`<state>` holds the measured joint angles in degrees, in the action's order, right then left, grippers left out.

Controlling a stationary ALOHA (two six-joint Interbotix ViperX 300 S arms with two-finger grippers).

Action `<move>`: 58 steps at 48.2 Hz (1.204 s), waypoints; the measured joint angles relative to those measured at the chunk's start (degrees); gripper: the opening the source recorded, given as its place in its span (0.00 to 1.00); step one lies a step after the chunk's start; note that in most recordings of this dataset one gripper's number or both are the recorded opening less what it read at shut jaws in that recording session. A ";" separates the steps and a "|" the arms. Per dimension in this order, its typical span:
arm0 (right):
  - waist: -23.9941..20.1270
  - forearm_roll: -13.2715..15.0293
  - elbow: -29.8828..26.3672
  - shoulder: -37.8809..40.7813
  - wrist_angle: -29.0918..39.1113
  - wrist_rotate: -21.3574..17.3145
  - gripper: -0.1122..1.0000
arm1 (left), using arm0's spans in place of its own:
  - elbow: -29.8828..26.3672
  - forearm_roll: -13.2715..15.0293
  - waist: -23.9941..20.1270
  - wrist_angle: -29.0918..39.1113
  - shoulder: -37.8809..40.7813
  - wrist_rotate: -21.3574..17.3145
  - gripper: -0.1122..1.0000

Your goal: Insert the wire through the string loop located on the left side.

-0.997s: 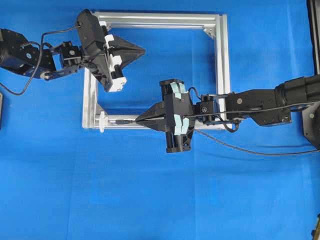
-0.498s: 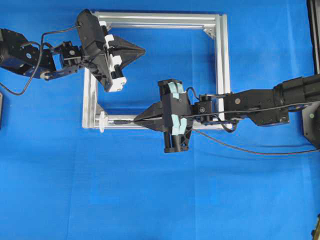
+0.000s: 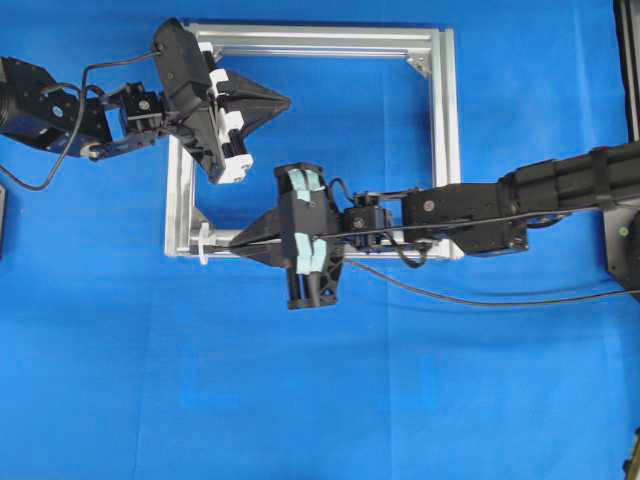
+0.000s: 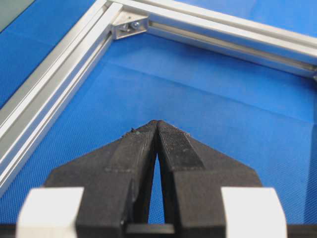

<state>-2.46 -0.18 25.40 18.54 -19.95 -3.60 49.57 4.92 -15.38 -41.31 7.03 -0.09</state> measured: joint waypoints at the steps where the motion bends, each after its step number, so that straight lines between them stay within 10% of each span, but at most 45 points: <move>1: 0.09 0.00 -0.26 0.18 0.00 0.00 0.11 | 0.00 0.00 0.00 0.00 0.09 0.09 0.10; 42: 0.70 0.00 -4.13 2.90 0.00 -0.09 0.11 | 0.18 -0.09 0.00 0.00 0.00 0.00 0.10; 58: 0.70 0.00 -4.13 2.90 0.00 0.00 0.11 | 8.09 -0.09 -1.49 -0.18 -5.54 -0.09 0.10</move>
<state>-1.76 -0.18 21.27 21.45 -19.95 -3.60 57.66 4.83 -16.88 -41.48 1.49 -0.18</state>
